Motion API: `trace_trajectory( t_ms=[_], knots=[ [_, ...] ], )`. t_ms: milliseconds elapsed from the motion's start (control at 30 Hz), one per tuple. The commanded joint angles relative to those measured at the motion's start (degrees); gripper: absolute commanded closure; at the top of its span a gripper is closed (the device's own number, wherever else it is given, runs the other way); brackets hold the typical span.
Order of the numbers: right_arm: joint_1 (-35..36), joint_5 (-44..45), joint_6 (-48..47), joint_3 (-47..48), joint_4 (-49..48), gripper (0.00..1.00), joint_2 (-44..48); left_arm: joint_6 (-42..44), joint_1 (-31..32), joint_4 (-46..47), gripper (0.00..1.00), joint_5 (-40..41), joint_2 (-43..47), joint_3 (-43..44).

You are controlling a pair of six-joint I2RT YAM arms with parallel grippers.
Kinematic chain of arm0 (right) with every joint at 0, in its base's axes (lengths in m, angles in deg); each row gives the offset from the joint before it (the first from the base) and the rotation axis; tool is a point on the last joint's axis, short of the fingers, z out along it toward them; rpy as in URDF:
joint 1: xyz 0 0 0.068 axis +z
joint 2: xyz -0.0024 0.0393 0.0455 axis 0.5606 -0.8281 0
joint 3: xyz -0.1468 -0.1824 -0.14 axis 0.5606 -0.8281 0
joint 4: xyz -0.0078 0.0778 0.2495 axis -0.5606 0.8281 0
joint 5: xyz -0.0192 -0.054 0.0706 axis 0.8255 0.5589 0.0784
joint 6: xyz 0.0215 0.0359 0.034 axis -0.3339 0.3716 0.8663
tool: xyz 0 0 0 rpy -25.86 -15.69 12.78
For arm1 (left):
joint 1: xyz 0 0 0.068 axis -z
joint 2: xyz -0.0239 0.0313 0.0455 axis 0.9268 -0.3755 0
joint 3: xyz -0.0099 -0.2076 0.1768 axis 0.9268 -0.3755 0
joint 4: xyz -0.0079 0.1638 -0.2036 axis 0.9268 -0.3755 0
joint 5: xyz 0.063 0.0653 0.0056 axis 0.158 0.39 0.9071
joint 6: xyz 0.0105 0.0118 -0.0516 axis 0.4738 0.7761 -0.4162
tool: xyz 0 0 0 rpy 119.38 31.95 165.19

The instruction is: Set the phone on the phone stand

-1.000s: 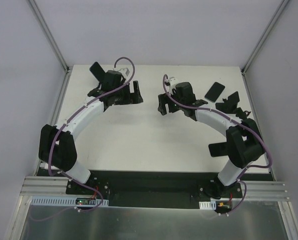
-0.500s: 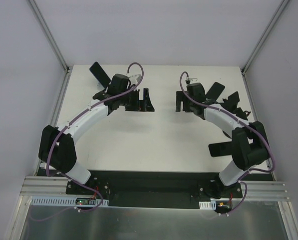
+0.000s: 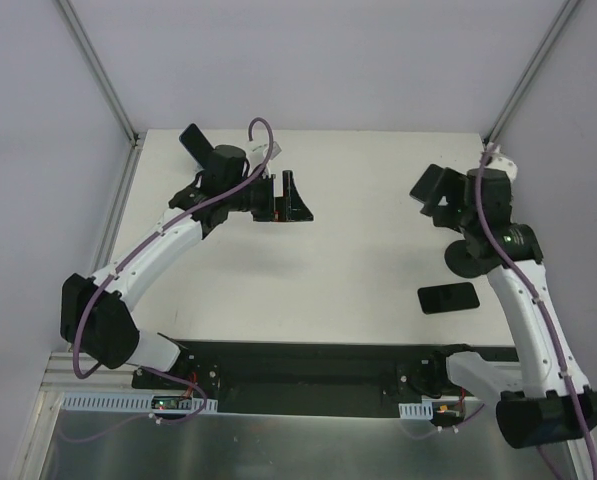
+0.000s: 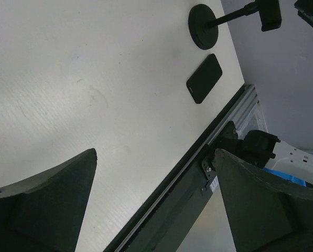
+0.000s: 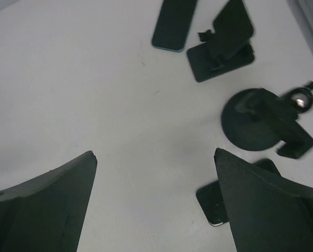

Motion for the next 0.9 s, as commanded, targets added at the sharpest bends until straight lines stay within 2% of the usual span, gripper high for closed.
trace_trajectory(
  t_ms=[0,67,167,267,333,567,867],
  knots=[
    [-7.9,4.3,6.5,-2.3,12.5,0.02,6.1,-1.8,0.4,3.0,0.08,-3.4,3.5,-0.7],
    [-13.5,2.4,6.0,-4.6,13.3,0.01,8.0,-2.1,0.4,3.6,0.07,-3.7,4.2,-1.0],
    [-21.6,-4.1,5.0,-8.2,11.2,0.06,8.8,-2.1,0.6,3.9,0.07,-3.5,4.9,-1.4],
    [-26.3,-7.4,3.7,-9.7,8.6,0.17,8.1,-2.0,0.7,4.1,0.07,-3.8,5.0,-1.4],
    [-27.6,-7.3,3.2,-11.2,6.4,0.19,8.0,-1.9,0.7,4.1,0.07,-3.9,5.1,-1.5],
    [-28.5,-3.7,2.2,-12.0,3.1,0.37,5.8,-1.5,0.7,4.4,0.07,-4.3,5.6,-1.7],
    [-28.7,0.7,-0.4,-11.1,-1.4,0.42,3.0,-1.4,0.7,4.7,0.07,-4.3,4.9,-2.0]
  ],
)
